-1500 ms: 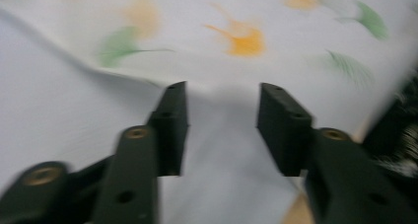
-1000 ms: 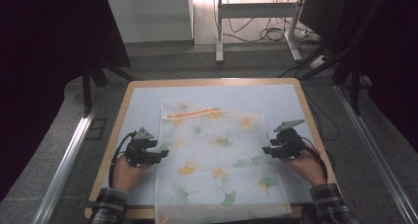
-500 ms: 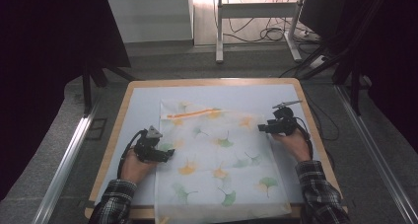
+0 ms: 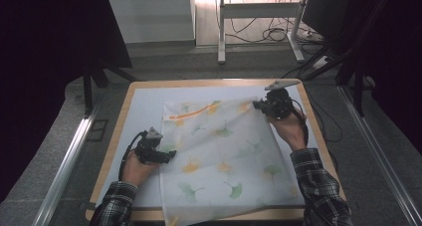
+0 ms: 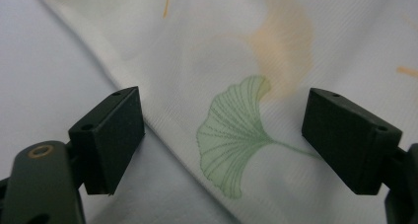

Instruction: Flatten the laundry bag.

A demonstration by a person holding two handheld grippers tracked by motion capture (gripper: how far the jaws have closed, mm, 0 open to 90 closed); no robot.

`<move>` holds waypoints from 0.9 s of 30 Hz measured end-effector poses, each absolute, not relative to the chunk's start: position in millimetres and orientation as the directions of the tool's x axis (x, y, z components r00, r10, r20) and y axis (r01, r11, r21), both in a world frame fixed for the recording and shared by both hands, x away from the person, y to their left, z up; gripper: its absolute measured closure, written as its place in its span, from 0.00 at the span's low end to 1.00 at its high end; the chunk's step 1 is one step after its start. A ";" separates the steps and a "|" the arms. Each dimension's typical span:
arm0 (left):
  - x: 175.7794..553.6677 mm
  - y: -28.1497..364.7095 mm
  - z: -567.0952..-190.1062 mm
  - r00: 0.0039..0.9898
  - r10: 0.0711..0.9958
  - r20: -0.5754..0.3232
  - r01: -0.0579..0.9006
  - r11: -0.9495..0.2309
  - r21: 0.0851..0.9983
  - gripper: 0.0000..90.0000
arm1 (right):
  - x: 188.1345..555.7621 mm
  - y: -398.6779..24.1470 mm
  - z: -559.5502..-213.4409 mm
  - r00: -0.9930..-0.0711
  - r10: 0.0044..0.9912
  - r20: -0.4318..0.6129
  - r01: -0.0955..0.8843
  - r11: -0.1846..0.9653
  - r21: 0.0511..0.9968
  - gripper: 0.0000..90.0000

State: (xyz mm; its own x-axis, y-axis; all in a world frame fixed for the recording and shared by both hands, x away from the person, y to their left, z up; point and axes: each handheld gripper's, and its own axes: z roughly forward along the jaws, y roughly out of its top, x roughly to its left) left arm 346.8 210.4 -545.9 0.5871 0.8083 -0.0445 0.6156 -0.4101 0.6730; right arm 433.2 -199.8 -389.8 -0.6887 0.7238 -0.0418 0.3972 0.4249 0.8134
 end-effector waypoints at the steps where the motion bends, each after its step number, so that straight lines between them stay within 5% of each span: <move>1: 346.5 210.3 -545.7 0.587 0.808 -0.045 0.617 -0.411 0.671 0.16 | 424.6 -195.5 -375.0 -0.698 0.714 -0.056 0.356 0.414 0.838 0.97; 3: 346.0 210.4 -545.0 0.586 0.809 -0.043 0.621 -0.415 0.665 0.17 | 408.8 -190.1 -359.3 -0.708 0.705 -0.042 0.332 0.385 0.861 0.95; 5: 345.4 210.8 -545.0 0.584 0.811 -0.044 0.623 -0.413 0.664 0.17 | 405.1 -190.3 -370.0 -0.694 0.720 -0.027 0.395 0.411 0.821 0.81; 9: 344.9 213.6 -542.4 0.575 0.817 -0.043 0.639 -0.415 0.647 0.17 | 407.1 -215.6 -439.4 -0.629 0.777 0.006 0.587 0.470 0.659 0.71; 11: 344.7 216.2 -540.8 0.571 0.819 -0.058 0.639 -0.400 0.657 0.19 | 406.7 -239.5 -467.5 -0.591 0.802 0.081 0.644 0.410 0.646 0.68; 16: 342.2 220.6 -534.3 0.571 0.815 -0.098 0.631 -0.359 0.688 0.22 | 406.5 -267.0 -469.2 -0.546 0.838 0.024 0.612 0.379 0.694 0.54; 21: 334.1 221.0 -530.3 0.587 0.803 -0.102 0.630 -0.374 0.681 0.27 | 403.6 -271.0 -468.9 -0.565 0.820 0.092 0.622 0.350 0.701 0.52; 27: 327.1 212.7 -534.9 0.626 0.779 -0.048 0.632 -0.469 0.617 0.46 | 403.3 -262.0 -489.1 -0.596 0.800 0.065 0.645 0.430 0.632 0.49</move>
